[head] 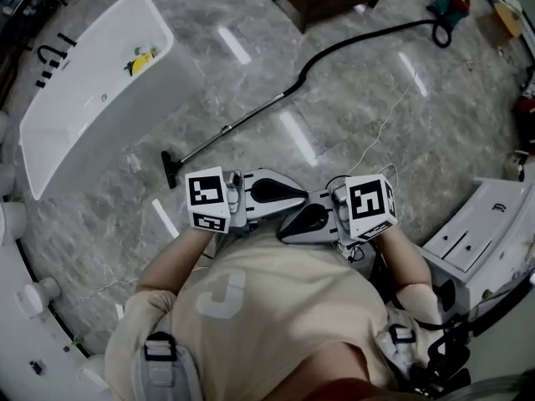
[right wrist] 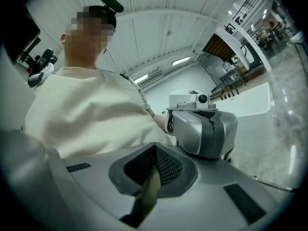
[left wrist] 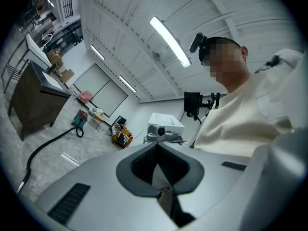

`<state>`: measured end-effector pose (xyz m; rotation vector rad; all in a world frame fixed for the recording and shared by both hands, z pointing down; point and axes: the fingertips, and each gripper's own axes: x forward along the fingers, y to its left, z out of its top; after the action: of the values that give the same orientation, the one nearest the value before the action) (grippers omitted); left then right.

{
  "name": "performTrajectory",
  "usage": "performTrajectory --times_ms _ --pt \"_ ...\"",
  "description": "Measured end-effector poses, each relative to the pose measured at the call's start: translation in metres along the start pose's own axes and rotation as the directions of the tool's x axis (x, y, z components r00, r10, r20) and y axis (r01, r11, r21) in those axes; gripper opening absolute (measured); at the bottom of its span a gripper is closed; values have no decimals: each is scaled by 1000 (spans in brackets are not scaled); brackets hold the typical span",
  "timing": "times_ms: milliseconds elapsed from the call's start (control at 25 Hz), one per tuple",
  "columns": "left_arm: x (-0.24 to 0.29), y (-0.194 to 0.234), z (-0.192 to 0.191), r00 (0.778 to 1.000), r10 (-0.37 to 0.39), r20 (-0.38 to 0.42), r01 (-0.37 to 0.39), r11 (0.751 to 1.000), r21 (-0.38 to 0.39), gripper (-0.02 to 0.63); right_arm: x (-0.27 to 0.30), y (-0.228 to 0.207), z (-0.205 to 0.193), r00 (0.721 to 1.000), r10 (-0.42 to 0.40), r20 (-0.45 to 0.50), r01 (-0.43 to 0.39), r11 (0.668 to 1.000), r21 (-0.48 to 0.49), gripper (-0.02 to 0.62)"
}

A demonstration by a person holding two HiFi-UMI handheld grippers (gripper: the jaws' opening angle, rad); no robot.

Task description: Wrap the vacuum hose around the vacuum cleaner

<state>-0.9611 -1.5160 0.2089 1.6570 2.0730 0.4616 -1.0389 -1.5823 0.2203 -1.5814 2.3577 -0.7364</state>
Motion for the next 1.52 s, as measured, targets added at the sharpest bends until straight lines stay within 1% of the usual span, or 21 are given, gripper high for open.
performTrajectory --times_ms 80,160,200,240,320,400,440,480,560,640,680,720,760,840,1040,1120,1200,1240,1320,1400,1520 --pt "-20 6 14 999 -38 -1 38 999 17 2 8 -19 22 996 16 83 -16 1000 -9 3" --pt "-33 7 23 994 -110 -27 111 994 25 2 13 -38 39 979 65 195 -73 997 35 3" --pt "-37 10 26 989 -142 -41 143 989 24 2 15 -47 46 970 77 229 -92 994 54 3" --pt "-41 14 31 986 -161 -49 163 986 24 2 15 -56 52 966 72 248 -91 994 64 3" --pt "-50 26 42 985 -167 -44 169 985 30 2 12 -71 63 962 30 270 -49 997 65 3" --pt "-59 42 52 990 -135 -26 136 990 39 2 4 -86 72 949 -11 316 -16 996 83 3" --pt "-63 52 57 994 -107 -13 107 993 40 2 -3 -93 76 933 -31 358 -7 995 102 3" --pt "-66 63 62 997 -73 1 73 997 37 2 -14 -100 80 910 -52 411 1 992 124 3" --pt "-71 85 68 1000 -2 8 2 1000 30 2 -39 -114 87 843 -100 528 13 986 166 3" --pt "-73 106 68 998 61 -25 -60 998 34 2 -65 -128 89 766 -151 624 22 978 210 3" --pt "-73 117 67 995 89 -48 -87 995 40 2 -76 -137 88 735 -177 654 28 972 232 3" --pt "-71 128 65 991 117 -71 -114 992 48 2 -87 -145 87 713 -202 672 35 967 254 3" --pt "-68 139 62 985 144 -92 -140 989 55 2 -98 -153 83 697 -225 681 42 961 274 3" --pt "-57 166 58 972 197 -127 -190 980 62 2 -120 -169 74 682 -261 683 50 949 312 3" --pt "-19 257 66 940 294 -173 -293 956 32 2 -198 -217 58 667 -313 676 51 925 377 3" --pt "-5 290 67 921 333 -200 -335 942 25 2 -232 -231 53 674 -321 666 50 919 392 3" --pt "1 320 66 892 390 -230 -395 918 25 2 -258 -243 49 680 -323 658 36 911 411 3" --pt "2 335 66 874 423 -238 -430 902 25 2 -270 -248 48 683 -321 657 23 908 419 3" --pt "2 365 67 835 492 -248 -502 865 27 2 -296 -259 46 686 -317 655 1 901 435 3" --pt "1 395 66 789 557 -261 -567 822 42 2 -323 -271 43 686 -316 655 -15 895 447 3" --pt "-4 440 58 716 630 -299 -639 765 81 2 -360 -296 38 672 -326 665 -28 886 464 3"
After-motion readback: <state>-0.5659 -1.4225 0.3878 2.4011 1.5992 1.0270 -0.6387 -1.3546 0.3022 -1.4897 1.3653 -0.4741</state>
